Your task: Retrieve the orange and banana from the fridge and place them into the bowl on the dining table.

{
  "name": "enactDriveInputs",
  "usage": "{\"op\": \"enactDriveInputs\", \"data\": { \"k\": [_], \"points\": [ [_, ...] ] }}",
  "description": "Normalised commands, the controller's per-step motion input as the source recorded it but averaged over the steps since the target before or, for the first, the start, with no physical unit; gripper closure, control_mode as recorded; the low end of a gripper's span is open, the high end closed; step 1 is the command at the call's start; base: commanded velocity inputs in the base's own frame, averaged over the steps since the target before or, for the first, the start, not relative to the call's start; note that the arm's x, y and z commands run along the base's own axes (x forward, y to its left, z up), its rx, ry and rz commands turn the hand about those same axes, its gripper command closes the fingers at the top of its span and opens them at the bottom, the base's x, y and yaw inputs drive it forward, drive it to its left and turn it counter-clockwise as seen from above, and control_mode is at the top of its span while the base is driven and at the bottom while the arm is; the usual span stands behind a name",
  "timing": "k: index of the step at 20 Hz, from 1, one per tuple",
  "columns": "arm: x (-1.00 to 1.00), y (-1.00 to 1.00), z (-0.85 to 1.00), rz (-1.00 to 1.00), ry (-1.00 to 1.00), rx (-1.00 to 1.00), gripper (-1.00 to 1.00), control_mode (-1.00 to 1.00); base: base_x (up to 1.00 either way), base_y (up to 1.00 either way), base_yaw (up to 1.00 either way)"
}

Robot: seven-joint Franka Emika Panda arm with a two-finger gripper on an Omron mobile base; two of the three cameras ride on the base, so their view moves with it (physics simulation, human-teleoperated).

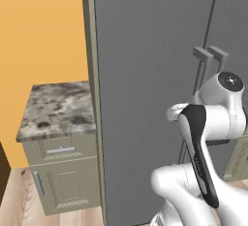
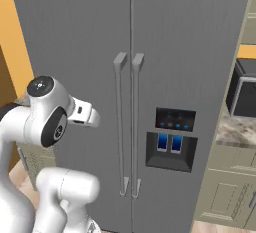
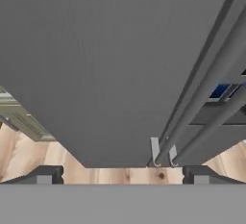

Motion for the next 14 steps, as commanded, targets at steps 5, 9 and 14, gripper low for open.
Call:
{"op": "enactDriveInputs", "data": {
  "k": [5,9,14],
  "points": [
    [0.0,0.0,0.0,0.0,0.0,0.0,-1.0,1.0,-0.63,-0.16,-0.02],
    [0.0,0.0,0.0,0.0,0.0,0.0,-1.0,1.0,-0.67,-0.19,-0.02],
    [0.0,0.0,0.0,0.0,0.0,0.0,-1.0,1.0,-0.52,-0.27,-0.01]
  ]
}}
